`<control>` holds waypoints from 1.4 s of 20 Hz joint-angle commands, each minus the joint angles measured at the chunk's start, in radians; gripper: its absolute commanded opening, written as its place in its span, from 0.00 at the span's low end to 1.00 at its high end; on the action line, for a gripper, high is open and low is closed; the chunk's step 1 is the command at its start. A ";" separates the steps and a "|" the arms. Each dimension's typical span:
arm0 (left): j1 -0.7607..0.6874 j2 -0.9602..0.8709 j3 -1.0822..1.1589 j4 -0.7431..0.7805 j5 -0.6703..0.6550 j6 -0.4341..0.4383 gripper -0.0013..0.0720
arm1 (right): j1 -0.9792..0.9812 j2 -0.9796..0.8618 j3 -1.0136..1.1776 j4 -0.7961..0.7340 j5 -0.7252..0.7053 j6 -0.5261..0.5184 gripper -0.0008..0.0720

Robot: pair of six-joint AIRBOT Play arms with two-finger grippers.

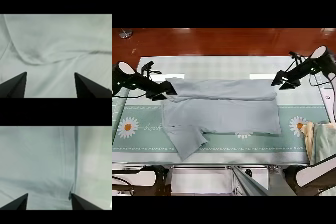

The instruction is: Fold the shirts.

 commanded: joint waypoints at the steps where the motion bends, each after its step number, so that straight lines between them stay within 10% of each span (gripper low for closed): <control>1: 0.042 0.035 0.000 0.066 -0.168 0.014 0.97 | -0.056 0.066 0.024 -0.049 0.116 0.015 0.87; 13: 0.530 0.573 -0.865 -0.245 0.028 0.162 0.97 | -0.252 0.766 -1.023 0.275 -0.235 -0.202 0.87; 22: 0.303 0.565 -0.957 -0.350 0.071 0.309 0.96 | -0.205 0.772 -1.027 0.193 -0.304 -0.135 0.87; 23: 0.285 0.565 -0.952 -0.347 0.060 0.309 0.80 | -0.217 0.772 -1.008 0.133 -0.302 -0.099 0.87; 24: 0.283 0.565 -0.946 -0.345 0.043 0.317 0.19 | -0.233 0.772 -0.995 0.066 -0.295 -0.066 0.87; 28: 0.284 0.566 -0.887 -0.347 0.013 0.338 0.07 | -0.242 0.772 -1.042 -0.074 -0.165 0.011 0.87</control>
